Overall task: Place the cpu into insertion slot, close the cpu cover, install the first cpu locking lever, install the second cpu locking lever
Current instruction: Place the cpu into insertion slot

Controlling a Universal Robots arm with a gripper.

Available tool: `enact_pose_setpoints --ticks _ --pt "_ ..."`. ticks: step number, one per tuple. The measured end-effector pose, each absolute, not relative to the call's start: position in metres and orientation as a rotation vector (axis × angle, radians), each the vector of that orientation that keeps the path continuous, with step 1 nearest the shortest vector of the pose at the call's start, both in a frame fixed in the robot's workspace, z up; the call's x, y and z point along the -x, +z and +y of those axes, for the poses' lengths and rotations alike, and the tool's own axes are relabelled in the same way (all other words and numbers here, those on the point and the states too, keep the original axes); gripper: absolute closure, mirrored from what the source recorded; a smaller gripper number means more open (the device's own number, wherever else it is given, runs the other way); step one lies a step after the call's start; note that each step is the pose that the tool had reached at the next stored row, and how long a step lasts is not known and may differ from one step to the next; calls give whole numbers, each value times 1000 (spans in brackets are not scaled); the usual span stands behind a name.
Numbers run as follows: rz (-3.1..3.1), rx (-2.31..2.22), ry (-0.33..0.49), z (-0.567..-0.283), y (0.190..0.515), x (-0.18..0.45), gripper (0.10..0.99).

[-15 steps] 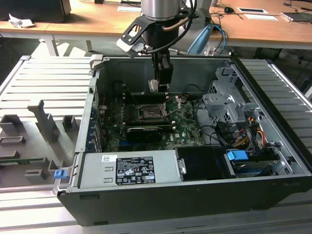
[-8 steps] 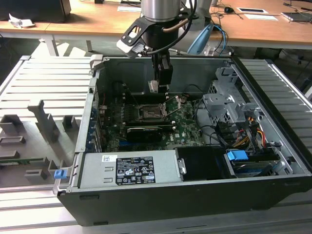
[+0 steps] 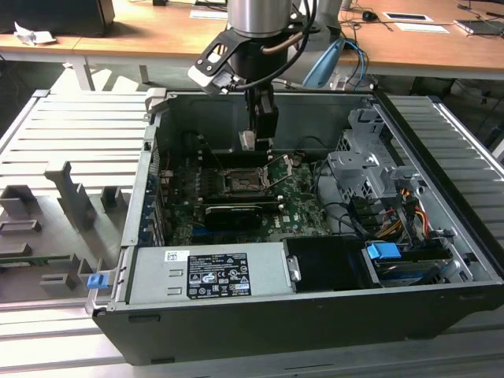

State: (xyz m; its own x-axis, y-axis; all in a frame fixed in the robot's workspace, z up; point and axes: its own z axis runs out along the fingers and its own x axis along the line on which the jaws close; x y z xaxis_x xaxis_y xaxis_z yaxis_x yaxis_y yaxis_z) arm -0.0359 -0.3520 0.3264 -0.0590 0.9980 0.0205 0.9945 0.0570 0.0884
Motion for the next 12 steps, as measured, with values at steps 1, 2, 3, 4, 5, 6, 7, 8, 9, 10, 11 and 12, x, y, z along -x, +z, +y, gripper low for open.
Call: enact_pose_setpoints --ticks 1,2,3,4,5,6,7,8,9,10,11,12 --pt "2243 -2130 121 -352 326 36 557" --pt "2237 -2136 121 -351 325 36 557" --pt "2233 -2140 120 -351 324 36 557" --pt "2228 -2144 120 -350 323 36 557" --pt "2226 -2147 120 -350 319 36 557" --pt "2225 -2148 120 -350 316 36 557" --pt "2225 -2148 120 -350 314 36 557" --pt "2225 -2148 120 -350 314 36 557" --pt "2225 -2148 120 -350 313 36 557" --pt "2225 -2148 120 -350 312 36 557" --pt "2225 -2148 120 -350 311 36 557" --pt "2225 -2148 120 -350 310 36 557"
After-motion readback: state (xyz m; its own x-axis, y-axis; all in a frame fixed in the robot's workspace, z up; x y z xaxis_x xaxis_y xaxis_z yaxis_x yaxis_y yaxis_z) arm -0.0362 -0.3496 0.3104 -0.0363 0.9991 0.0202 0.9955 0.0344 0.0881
